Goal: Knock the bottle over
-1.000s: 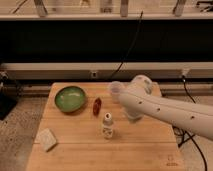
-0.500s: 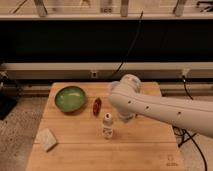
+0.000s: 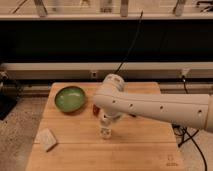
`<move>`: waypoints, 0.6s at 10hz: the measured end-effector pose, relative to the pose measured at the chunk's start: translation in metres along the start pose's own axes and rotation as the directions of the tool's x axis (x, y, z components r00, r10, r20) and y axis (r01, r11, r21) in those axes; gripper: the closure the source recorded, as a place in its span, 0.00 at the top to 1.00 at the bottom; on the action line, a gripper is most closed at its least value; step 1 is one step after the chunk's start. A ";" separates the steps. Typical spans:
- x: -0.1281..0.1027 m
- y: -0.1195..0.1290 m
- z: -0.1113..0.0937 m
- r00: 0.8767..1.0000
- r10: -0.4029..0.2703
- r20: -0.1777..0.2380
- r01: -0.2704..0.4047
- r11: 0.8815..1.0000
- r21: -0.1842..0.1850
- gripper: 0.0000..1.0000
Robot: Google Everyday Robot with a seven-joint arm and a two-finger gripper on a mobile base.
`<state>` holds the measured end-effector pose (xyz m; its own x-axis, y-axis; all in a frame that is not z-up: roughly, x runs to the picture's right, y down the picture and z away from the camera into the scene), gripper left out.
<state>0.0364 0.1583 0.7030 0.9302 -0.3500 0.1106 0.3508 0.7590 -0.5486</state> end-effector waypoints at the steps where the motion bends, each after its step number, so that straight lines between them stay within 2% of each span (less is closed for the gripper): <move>1: -0.008 -0.004 -0.001 1.000 -0.012 0.000 0.012 1.000 0.001 0.01; 4: -0.012 -0.008 -0.002 0.999 -0.035 -0.007 0.035 0.999 0.000 0.01; 6: -0.029 -0.018 -0.004 0.998 -0.065 -0.004 0.065 0.998 0.002 0.01</move>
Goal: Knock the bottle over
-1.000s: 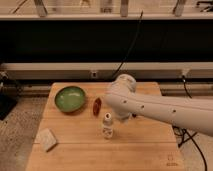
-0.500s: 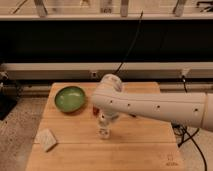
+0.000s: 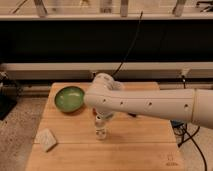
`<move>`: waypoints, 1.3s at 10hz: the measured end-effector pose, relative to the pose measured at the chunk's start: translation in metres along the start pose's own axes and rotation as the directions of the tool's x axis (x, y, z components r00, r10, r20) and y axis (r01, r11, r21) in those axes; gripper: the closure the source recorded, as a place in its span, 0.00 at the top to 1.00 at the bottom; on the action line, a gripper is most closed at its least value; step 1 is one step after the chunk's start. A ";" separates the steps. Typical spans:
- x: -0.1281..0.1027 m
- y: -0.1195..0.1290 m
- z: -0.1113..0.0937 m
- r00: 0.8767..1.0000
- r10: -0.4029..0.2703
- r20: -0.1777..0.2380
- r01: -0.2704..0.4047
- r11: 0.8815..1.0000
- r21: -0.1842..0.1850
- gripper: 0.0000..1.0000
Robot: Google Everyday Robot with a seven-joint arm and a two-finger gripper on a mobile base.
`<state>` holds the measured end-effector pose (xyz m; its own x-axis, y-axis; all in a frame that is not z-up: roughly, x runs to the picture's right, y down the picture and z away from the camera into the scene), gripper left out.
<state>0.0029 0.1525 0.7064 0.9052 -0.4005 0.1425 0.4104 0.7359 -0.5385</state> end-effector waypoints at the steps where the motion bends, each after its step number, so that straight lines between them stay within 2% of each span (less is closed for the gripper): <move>1: -0.006 -0.004 -0.001 1.000 -0.009 0.001 0.009 1.000 0.001 0.01; 4: -0.010 -0.012 -0.003 0.999 -0.034 -0.001 0.034 0.999 0.002 0.01; 6: -0.021 -0.022 -0.005 0.998 -0.056 0.005 0.056 0.998 0.005 0.01; 13: -0.028 -0.032 -0.004 0.996 -0.094 0.013 0.094 0.996 0.008 0.01</move>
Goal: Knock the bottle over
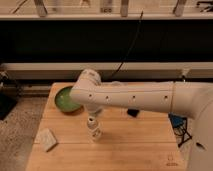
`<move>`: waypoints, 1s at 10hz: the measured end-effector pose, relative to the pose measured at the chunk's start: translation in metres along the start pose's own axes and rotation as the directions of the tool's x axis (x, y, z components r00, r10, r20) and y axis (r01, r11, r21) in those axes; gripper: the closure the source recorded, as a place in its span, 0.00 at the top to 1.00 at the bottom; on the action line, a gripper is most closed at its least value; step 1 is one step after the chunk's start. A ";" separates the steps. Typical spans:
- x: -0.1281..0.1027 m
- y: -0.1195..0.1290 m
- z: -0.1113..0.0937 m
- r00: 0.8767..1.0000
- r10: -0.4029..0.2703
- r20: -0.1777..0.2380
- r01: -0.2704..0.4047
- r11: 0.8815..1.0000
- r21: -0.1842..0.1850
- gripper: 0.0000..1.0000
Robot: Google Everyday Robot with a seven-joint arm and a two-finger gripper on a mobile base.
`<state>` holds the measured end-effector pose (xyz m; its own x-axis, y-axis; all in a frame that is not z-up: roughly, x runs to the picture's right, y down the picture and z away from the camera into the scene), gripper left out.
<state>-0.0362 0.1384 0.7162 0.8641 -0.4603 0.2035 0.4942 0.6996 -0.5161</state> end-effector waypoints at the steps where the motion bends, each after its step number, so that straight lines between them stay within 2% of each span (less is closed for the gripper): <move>1: 0.000 -0.001 0.000 1.000 -0.005 0.001 0.005 1.000 0.001 0.01; 10: -0.007 -0.011 0.003 0.998 -0.052 0.017 0.052 0.999 0.007 0.01</move>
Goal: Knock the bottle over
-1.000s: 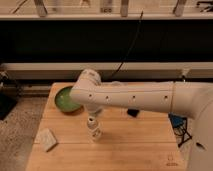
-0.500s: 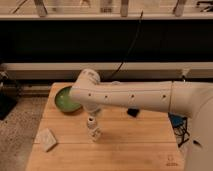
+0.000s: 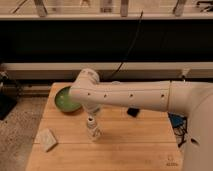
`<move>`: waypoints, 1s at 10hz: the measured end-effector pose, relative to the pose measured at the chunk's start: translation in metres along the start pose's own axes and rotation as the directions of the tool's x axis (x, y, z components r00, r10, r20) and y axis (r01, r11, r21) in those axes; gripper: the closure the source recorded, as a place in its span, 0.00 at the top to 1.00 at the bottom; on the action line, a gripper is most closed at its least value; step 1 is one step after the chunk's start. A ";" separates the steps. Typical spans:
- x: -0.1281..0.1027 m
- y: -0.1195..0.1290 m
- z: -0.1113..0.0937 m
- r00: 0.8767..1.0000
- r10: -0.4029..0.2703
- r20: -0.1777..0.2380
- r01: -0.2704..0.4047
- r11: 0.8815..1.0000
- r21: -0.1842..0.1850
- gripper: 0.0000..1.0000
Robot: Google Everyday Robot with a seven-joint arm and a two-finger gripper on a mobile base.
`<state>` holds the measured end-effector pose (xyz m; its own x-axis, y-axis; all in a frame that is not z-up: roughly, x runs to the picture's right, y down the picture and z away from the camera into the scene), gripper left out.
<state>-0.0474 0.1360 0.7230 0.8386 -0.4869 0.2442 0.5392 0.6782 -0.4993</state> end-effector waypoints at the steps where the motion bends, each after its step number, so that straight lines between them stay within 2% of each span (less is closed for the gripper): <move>1: -0.001 -0.001 0.000 1.000 -0.006 0.002 0.006 1.000 0.001 0.01; 8: -0.009 -0.009 0.002 0.999 -0.047 0.012 0.047 0.999 0.005 0.01; 10: -0.010 -0.004 0.000 0.999 -0.050 0.006 0.050 0.999 0.007 0.01</move>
<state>-0.0583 0.1384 0.7230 0.8108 -0.5170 0.2744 0.5813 0.6567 -0.4804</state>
